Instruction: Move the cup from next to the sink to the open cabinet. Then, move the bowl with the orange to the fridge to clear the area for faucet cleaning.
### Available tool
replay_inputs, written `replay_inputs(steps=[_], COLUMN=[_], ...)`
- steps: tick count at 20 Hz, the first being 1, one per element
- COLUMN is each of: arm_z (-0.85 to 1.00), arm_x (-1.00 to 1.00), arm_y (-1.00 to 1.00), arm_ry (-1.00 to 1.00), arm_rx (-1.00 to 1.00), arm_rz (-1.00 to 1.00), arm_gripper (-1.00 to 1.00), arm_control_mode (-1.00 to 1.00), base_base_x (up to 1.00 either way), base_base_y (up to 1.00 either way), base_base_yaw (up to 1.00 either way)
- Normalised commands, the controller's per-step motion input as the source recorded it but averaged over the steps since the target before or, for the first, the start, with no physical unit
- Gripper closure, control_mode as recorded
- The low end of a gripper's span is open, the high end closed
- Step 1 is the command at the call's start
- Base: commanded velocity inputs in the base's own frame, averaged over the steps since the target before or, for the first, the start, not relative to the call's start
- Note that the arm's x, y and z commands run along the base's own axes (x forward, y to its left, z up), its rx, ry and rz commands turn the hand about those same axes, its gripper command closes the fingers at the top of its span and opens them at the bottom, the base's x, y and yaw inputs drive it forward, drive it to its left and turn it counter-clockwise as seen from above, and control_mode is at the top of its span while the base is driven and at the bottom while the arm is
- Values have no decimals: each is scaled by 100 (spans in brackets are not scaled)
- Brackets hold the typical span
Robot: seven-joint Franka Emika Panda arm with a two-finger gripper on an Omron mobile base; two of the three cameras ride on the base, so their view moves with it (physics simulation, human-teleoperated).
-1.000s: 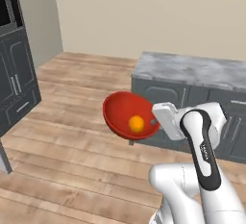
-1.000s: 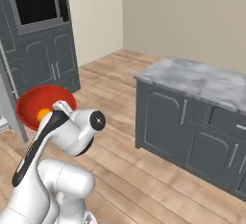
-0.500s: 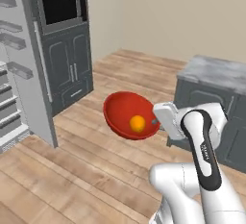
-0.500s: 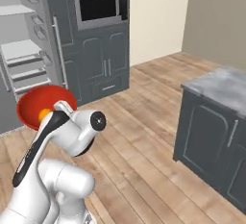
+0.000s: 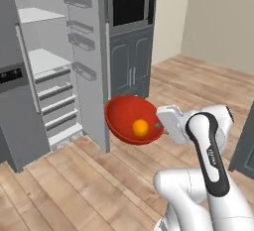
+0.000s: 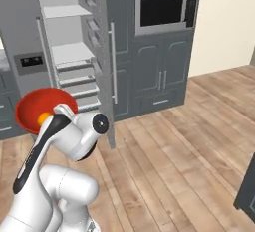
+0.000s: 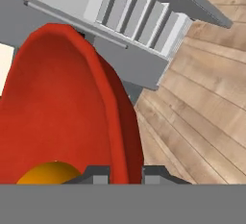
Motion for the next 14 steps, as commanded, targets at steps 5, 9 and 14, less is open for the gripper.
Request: replay_inputs(steps=[5,9,14], arm_z=[0,0,0], arm_x=[0,0,0], arm_y=[0,0,0], arm_ry=[0,0,0], arm_rx=[0,0,0], arm_rz=[0,0,0], arm_gripper=[100,100,100], arm_control_mode=[100,100,100], base_base_x=[100,100,100], base_base_y=[90,74,62], base_base_yaw=[20,12,11])
